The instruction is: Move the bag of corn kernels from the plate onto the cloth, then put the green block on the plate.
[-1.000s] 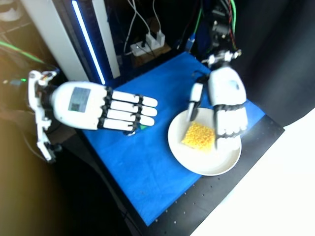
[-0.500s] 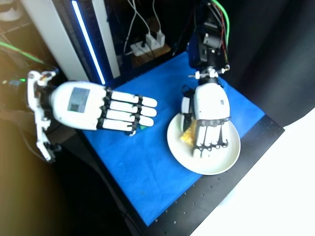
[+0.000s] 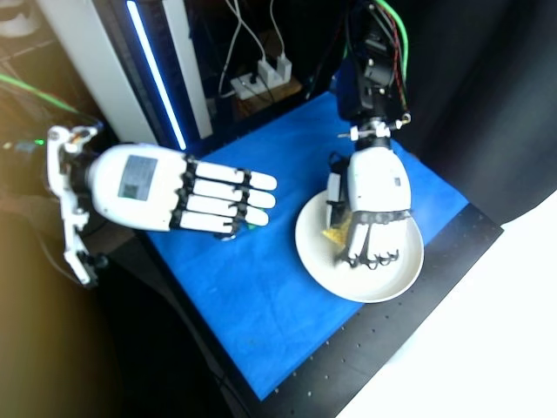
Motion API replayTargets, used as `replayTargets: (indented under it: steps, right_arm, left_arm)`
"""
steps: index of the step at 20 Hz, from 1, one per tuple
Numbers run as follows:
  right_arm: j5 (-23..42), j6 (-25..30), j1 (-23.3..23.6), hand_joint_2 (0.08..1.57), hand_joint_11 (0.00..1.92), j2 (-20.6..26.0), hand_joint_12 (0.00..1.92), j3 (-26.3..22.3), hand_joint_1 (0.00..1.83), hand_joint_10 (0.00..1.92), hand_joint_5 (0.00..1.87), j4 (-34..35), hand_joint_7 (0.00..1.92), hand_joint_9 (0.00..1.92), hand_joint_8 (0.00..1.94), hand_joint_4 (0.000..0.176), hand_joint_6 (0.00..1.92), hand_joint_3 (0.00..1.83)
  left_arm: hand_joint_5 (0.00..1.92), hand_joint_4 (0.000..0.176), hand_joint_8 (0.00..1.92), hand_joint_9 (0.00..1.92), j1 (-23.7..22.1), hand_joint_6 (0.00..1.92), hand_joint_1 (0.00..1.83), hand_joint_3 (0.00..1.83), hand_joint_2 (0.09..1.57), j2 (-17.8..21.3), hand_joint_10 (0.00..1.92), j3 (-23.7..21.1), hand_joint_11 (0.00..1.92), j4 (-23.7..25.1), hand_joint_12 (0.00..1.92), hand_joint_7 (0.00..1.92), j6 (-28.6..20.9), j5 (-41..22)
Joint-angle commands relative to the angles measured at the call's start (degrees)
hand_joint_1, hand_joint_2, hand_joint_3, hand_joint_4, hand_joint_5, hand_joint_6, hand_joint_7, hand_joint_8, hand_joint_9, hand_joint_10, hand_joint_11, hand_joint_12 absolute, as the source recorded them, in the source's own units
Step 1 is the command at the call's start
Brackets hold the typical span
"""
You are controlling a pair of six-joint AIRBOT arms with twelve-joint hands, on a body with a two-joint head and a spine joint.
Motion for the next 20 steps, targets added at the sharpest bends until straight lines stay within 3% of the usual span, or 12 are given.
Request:
replayTargets:
  steps: [1, 2, 3, 7, 8, 11, 12, 14, 15, 16, 17, 20]
  right_arm:
    - [6.9, 0.2, 0.4, 1.44, 0.0, -0.1, 1.91, 0.1, 0.46, 0.41, 0.0, 1.2, 0.04, 0.0, 0.01, 0.0, 0.0, 0.0]
    - [6.9, 0.2, 0.3, 1.44, 0.0, -0.1, 1.91, 0.1, 0.46, 0.36, 0.0, 1.2, 0.03, 0.0, 0.0, 0.0, 0.0, 0.0]
    - [6.9, 0.2, 0.3, 1.44, 0.0, -0.1, 1.9, 0.1, 0.47, 0.36, 0.0, 1.2, 0.04, 0.0, 0.0, 0.0, 0.0, 0.0]
    - [7.0, 0.4, -0.2, 1.42, 0.0, -0.1, 1.83, 0.1, 0.56, 0.3, 0.0, 1.7, 0.03, 0.0, 0.0, 0.0, 0.0, 0.0]
    - [7.1, 0.4, -0.4, 1.42, 0.0, -0.1, 1.81, 0.1, 0.57, 0.32, 0.0, 1.9, 0.03, 0.0, 0.0, 0.0, 0.0, 0.0]
    - [7.4, 0.4, -0.8, 1.43, 0.0, -0.1, 1.71, 0.0, 0.57, 0.35, 0.01, 2.4, 0.03, 0.0, 0.0, 0.0, 0.01, 0.0]
    - [7.4, 0.4, -0.8, 1.42, 0.0, -0.1, 1.67, 0.0, 0.59, 0.39, 0.01, 2.4, 0.04, 0.0, 0.0, 0.0, 0.01, 0.0]
    - [7.4, 0.5, -0.8, 1.43, 0.0, -0.1, 1.64, -0.1, 0.54, 0.39, 0.01, 2.6, 0.04, 0.0, 0.0, 0.0, 0.01, 0.0]
    - [7.5, 0.5, -0.9, 1.43, 0.0, -0.1, 1.64, -0.1, 0.54, 0.38, 0.01, 2.7, 0.04, 0.0, 0.0, 0.0, 0.01, 0.0]
    - [7.5, 0.5, -1.0, 1.43, 0.0, -0.1, 1.64, -0.2, 0.55, 0.4, 0.01, 2.8, 0.04, 0.0, 0.0, 0.0, 0.01, 0.0]
    - [7.5, 0.5, -1.0, 1.43, 0.0, 0.0, 1.65, -0.2, 0.53, 0.4, 0.01, 3.0, 0.04, 0.0, 0.0, 0.0, 0.01, 0.0]
    - [7.6, 0.5, -1.5, 1.43, 0.0, 0.0, 1.64, -0.4, 0.58, 0.4, 0.02, 3.7, 0.04, 0.0, 0.01, 0.0, 0.01, 0.0]
  left_arm:
    - [0.6, 0.0, 1.81, 0.38, 0.0, 1.43, 1.09, 0.0, 1.36, 0.5, 1.6, -0.5, 0.43, 0.4, 1.9, 0.49, 0.2, -3.1]
    - [0.6, 0.0, 1.83, 0.43, -0.1, 1.42, 1.1, 0.0, 1.36, 0.9, 1.66, -0.9, 0.49, 0.6, 1.92, 0.52, 0.2, -3.6]
    - [0.62, 0.0, 1.51, 0.43, -0.4, 1.48, 1.07, 0.0, 1.31, 2.5, 1.64, -2.7, 0.49, 1.3, 1.92, 0.28, 0.2, -5.2]
    - [0.62, 0.0, 1.26, 0.41, -1.8, 1.5, 1.06, 0.0, 1.31, 7.5, 1.5, -8.8, 0.46, 5.1, 1.86, 0.28, 0.1, -11.3]
    - [0.62, 0.0, 1.69, 0.42, -2.1, 1.45, 1.08, 0.0, 1.34, 8.4, 1.59, -10.2, 0.48, 6.3, 1.91, 0.45, -0.1, -12.4]
    - [0.6, 0.0, 1.82, 0.43, -2.3, 1.45, 1.09, 0.0, 1.36, 11.4, 1.72, -14.1, 0.51, 10.9, 1.92, 0.51, -2.3, -16.1]
    - [0.59, 0.0, 1.39, 0.39, -2.3, 1.53, 1.05, 0.0, 1.33, 12.1, 1.62, -15.0, 0.45, 11.6, 1.92, 0.3, -2.6, -17.0]
    - [0.59, 0.0, 1.1, 0.48, -2.3, 1.55, 1.04, 0.0, 1.33, 14.8, 1.54, -18.5, 0.54, 14.5, 1.88, 0.29, -2.9, -19.8]
    - [0.58, 0.0, 1.15, 0.57, -2.3, 1.56, 1.04, 0.0, 1.33, 16.7, 1.58, -20.7, 0.64, 16.0, 1.9, 0.3, -2.9, -21.1]
    - [0.55, 0.0, 1.63, 0.58, -2.1, 1.48, 1.09, 0.0, 1.34, 18.4, 1.69, -22.7, 0.65, 17.4, 1.92, 0.54, -3.0, -22.3]
    - [0.5, 0.0, 1.74, 0.52, -1.1, 1.52, 1.09, 0.0, 1.36, 20.2, 1.72, -24.5, 0.58, 18.6, 1.92, 0.58, -3.6, -23.8]
    - [0.51, 0.0, 1.7, 0.52, 4.3, 1.57, 1.07, 0.0, 1.36, 24.8, 1.59, -29.2, 0.59, 25.3, 1.86, 0.59, -13.6, -30.3]
